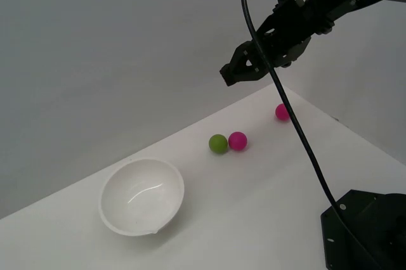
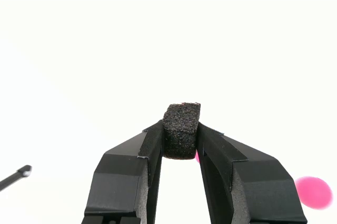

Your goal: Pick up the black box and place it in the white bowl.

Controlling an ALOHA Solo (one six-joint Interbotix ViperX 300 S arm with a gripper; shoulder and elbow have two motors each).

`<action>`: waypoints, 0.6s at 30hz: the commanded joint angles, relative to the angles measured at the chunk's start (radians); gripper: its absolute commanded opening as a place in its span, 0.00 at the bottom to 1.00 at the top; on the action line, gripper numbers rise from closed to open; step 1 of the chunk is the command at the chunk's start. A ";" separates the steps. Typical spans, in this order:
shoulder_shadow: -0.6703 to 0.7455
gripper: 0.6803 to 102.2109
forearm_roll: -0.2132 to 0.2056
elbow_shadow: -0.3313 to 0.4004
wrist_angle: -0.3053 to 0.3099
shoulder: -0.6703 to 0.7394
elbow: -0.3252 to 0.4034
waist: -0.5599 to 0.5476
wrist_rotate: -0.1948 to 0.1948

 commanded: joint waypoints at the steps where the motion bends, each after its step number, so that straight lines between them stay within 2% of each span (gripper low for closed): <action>1: 0.021 0.22 -0.044 -0.009 -0.017 0.018 -0.005 -0.037 0.003; 6: -0.002 0.22 -0.075 -0.006 -0.044 -0.005 -0.003 -0.138 0.000; 11: -0.031 0.22 -0.114 -0.006 -0.097 -0.035 -0.003 -0.225 0.000; 18: -0.084 0.22 -0.144 -0.011 -0.183 -0.087 -0.005 -0.348 -0.002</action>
